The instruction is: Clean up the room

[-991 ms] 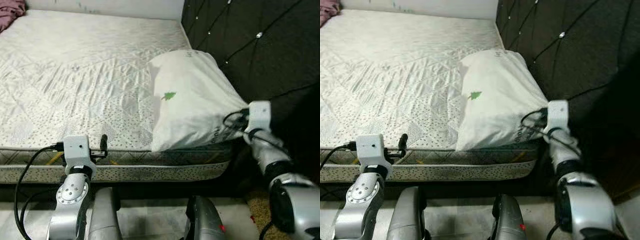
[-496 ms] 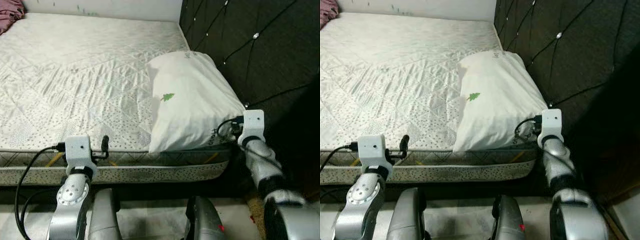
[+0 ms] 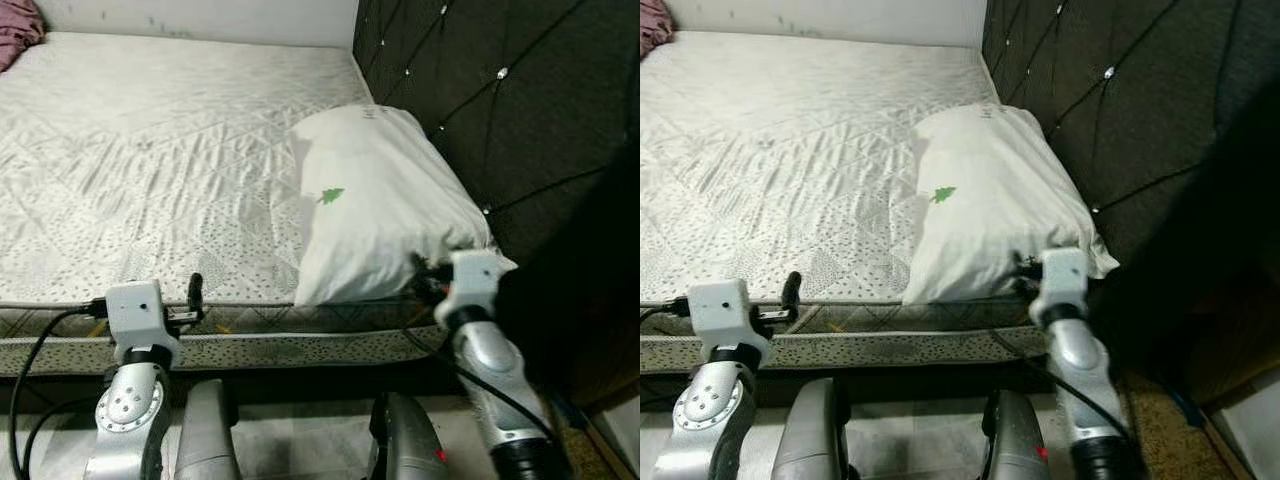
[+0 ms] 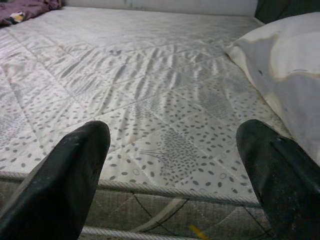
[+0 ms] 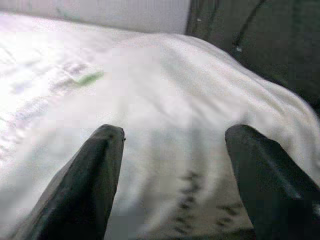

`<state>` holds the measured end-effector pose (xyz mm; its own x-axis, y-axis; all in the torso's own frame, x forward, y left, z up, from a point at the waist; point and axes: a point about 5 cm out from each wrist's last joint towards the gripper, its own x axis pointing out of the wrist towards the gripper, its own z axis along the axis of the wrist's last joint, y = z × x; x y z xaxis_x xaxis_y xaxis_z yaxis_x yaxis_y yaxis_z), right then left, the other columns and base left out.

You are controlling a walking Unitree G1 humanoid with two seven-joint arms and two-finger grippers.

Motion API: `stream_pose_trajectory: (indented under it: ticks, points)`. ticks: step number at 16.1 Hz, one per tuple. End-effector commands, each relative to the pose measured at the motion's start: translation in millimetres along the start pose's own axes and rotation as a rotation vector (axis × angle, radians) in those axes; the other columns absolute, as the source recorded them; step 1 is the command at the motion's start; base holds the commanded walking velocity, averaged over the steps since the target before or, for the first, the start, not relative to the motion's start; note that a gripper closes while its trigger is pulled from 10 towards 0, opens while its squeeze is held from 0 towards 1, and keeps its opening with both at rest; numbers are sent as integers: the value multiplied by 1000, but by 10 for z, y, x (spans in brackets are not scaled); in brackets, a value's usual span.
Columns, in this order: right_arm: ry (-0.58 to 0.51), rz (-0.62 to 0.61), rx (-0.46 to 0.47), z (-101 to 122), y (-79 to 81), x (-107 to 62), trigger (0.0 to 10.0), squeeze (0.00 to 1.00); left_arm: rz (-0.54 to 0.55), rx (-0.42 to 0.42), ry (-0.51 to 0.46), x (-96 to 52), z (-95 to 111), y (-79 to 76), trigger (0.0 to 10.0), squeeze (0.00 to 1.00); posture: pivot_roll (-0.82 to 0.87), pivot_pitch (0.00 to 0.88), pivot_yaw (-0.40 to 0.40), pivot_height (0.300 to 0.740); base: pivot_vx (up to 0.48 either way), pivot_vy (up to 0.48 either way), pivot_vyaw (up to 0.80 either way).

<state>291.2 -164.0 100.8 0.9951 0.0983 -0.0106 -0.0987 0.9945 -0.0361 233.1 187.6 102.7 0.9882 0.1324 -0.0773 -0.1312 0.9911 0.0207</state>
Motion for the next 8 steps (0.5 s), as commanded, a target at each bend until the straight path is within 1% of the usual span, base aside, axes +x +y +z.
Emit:
stream_pose_trajectory:
  ticks: [1,2,3,4,7,8]
  points:
    - [-26,44,21,108,66,11,10000,1000,-21,-3,-19,27,40,-45,10000,0,6,0,-65,564,0,0,0]
    - [-42,76,21,144,130,12,10000,1000,-24,-5,-25,39,53,-50,10000,0,6,0,-65,564,0,0,0]
    - [-37,77,29,154,180,3,10000,1000,-26,-6,-27,39,54,-50,10000,0,6,0,-65,564,0,0,0]
    - [-32,91,36,160,218,-11,10000,0,-26,-6,-28,35,53,-50,10000,0,6,0,-65,564,0,0,0]
    - [-50,141,89,237,273,-32,10000,0,-27,-9,-32,40,61,-53,10000,0,9,0,-65,564,0,0,0]
    - [-50,147,81,254,285,-26,10000,0,-28,-11,-33,45,63,-56,10000,0,8,0,-63,578,0,0,0]
